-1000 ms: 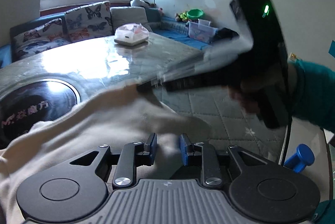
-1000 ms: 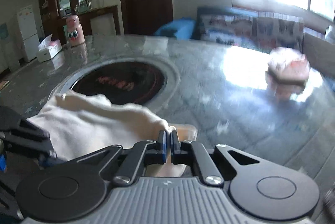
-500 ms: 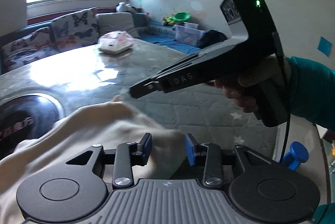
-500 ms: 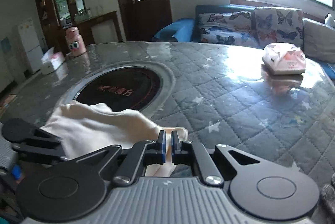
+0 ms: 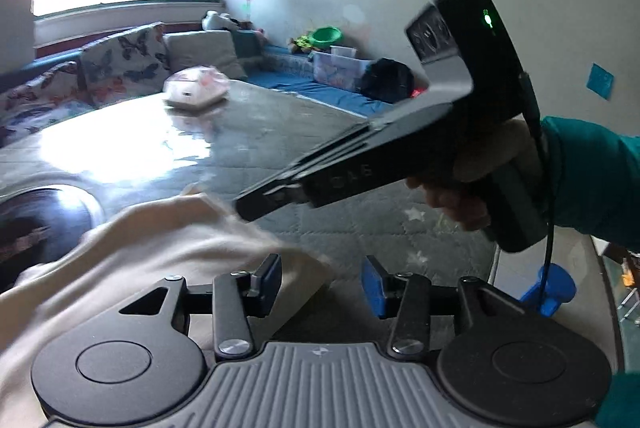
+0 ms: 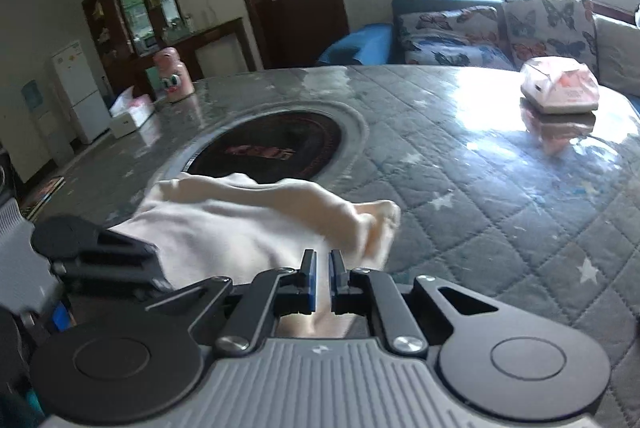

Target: Fold clothes

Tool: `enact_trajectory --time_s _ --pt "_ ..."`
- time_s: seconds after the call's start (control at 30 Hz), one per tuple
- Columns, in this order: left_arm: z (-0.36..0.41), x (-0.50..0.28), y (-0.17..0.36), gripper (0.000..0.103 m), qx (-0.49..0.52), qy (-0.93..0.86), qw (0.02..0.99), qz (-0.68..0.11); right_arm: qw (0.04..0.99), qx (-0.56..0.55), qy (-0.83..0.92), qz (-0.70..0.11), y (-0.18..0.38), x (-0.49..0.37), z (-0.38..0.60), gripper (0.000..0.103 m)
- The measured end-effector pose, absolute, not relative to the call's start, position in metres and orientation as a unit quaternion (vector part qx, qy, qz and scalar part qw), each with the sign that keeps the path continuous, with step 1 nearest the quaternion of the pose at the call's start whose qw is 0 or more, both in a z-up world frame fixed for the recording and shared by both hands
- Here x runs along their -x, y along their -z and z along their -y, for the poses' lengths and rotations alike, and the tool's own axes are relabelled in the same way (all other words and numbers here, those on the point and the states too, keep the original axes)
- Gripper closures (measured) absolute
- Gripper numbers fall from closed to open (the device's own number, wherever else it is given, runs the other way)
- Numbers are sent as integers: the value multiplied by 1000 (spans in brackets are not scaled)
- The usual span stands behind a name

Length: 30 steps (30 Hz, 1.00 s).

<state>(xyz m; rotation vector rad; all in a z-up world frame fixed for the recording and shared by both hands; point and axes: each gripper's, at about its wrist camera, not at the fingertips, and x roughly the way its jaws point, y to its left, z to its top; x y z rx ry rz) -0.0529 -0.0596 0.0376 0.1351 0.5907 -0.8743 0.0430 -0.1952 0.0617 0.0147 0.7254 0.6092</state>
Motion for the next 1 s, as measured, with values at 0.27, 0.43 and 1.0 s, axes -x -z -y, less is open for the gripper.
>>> enact_trajectory --time_s 0.27,0.43,1.0 --pt "-30 65 -42 56 -22 263 918 -296 888 6 -315 -334 -52 -28 166 96" --pt "-62 66 -27 56 8 206 926 -317 891 14 -306 -335 -38 -14 156 89" --pt "-60 72 -14 56 12 205 931 -302 895 67 -326 -299 -46 11 119 85"
